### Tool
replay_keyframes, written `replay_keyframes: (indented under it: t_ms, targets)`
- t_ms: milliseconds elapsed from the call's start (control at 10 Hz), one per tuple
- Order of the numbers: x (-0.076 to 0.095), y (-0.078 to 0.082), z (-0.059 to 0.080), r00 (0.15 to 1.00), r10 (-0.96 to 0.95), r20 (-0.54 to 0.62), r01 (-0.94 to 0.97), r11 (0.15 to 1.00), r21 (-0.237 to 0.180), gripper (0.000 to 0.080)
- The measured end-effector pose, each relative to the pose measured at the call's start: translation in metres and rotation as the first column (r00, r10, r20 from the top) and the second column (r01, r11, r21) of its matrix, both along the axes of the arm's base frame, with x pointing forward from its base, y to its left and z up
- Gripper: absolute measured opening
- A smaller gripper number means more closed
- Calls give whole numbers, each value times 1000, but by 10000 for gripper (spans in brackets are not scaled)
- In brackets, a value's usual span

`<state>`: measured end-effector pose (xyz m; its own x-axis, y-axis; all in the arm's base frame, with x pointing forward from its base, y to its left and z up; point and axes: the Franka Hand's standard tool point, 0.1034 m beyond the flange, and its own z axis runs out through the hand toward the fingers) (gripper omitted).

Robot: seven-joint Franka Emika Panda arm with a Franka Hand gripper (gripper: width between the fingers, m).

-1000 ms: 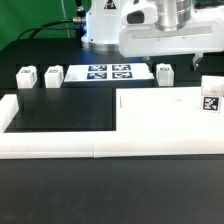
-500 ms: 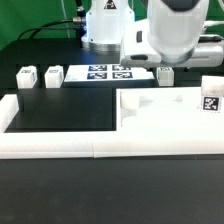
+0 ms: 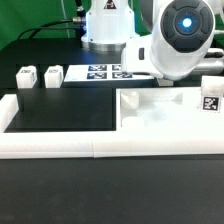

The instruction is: Assemble square table

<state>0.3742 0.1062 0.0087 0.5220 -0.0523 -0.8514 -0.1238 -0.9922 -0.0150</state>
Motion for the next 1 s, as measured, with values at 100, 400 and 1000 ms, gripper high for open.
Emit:
replay_keyframes:
  t_ms: [100, 400, 1000]
  targets:
    - [0, 0, 0, 1000, 0, 0, 0, 1000, 0, 287]
    - [0, -1, 0, 1000, -1, -1, 1, 1000, 0, 287]
    - [21, -18, 43, 999, -22, 27, 21, 999, 37, 289]
